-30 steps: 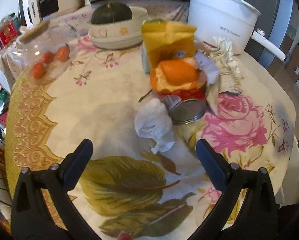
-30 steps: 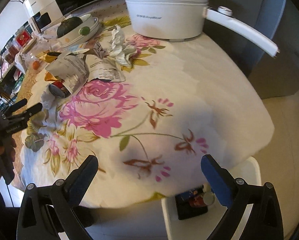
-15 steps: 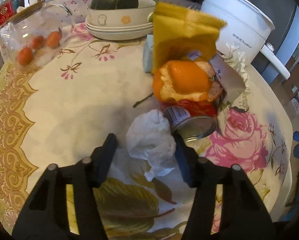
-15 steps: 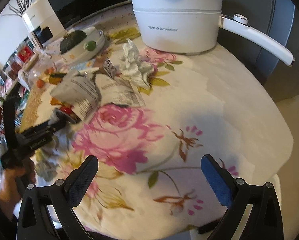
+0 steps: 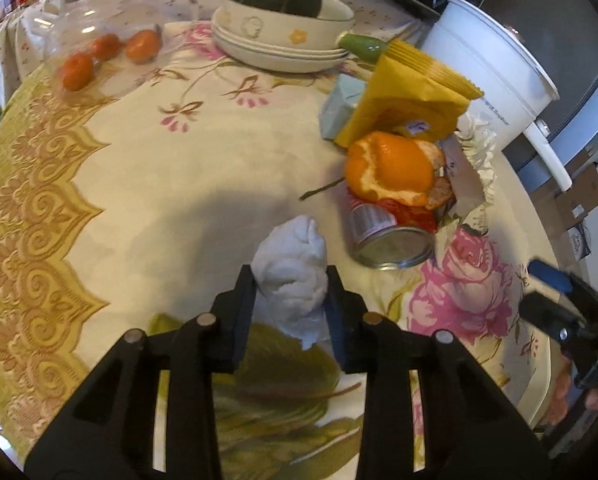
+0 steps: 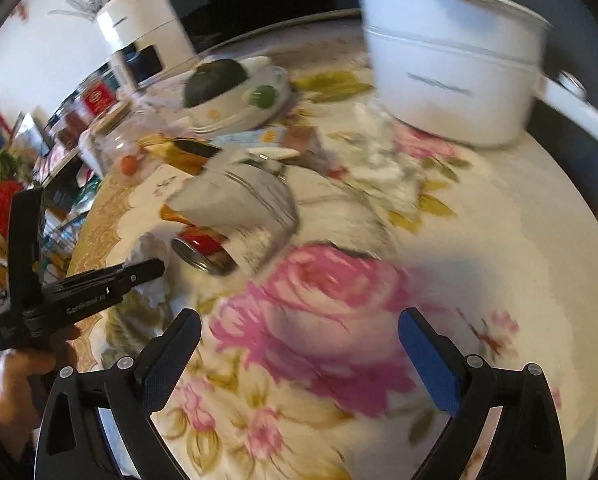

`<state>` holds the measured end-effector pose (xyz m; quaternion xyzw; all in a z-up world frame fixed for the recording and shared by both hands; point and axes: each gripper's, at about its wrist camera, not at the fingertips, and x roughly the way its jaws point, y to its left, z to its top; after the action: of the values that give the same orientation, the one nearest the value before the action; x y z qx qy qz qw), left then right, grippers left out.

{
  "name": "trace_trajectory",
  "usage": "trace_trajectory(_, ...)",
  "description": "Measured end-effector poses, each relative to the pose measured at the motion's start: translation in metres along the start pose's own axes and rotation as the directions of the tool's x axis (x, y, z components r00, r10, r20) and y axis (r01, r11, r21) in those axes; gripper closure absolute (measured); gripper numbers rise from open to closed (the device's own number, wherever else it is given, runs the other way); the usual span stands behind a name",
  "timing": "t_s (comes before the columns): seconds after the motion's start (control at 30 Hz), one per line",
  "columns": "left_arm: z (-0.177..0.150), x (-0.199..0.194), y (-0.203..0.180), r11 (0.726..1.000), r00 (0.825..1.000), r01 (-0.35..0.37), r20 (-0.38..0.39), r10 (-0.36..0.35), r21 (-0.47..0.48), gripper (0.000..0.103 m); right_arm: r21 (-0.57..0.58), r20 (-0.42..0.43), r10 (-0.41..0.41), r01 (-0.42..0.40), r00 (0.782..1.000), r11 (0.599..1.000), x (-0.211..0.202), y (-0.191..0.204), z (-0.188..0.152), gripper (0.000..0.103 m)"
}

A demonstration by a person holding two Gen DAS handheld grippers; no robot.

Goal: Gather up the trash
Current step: 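Grasp the white snack wrapper with the right tool, then carry the tissue and white wrapper with both tools over the white bin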

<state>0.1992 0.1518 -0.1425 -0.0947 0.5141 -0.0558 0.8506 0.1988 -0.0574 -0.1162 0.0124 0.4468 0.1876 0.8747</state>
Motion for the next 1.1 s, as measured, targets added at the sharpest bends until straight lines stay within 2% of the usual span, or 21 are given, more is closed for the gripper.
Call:
trace_trajectory(0.2,-0.001,-0.017,0.004,1.0,1.0,0.0,-0.008,0.0,0.007,0.068,-0.092,0.035,0.029,-0.025,0.999,0.995,0.021,0.016,0.029,0.003)
trace_trajectory(0.3,0.001,-0.021,0.007,1.0,1.0,0.005,-0.01,-0.005,0.001,0.068,-0.13,0.031,0.018,-0.014,0.999,0.991,0.034,0.022,0.042,0.003)
trace_trajectory(0.37,0.003,-0.023,0.01,1.0,1.0,0.014,-0.011,-0.014,-0.014,0.068,-0.161,0.02,0.009,-0.005,1.0,0.987,0.045,0.027,0.049,0.011)
trace_trajectory(0.5,0.005,-0.026,0.011,0.999,0.999,0.037,-0.004,-0.037,-0.03,0.068,-0.206,-0.006,-0.008,0.007,1.0,0.978,0.065,0.036,0.057,0.018)
trace_trajectory(0.63,0.006,-0.029,0.008,0.999,0.999,0.05,0.0,-0.05,-0.02,0.068,-0.207,-0.04,0.013,-0.021,0.999,0.978,0.078,0.035,0.06,0.038)
trace_trajectory(0.77,0.006,-0.028,0.004,0.998,0.998,0.057,-0.002,-0.058,-0.027,0.068,-0.206,-0.036,0.021,-0.028,0.999,0.978,0.075,0.037,0.058,0.051)
trace_trajectory(1.1,0.001,-0.039,-0.019,0.995,0.995,0.101,0.01,-0.101,-0.022,0.068,-0.215,0.007,0.015,-0.013,1.0,0.977,0.017,0.024,0.038,0.052)
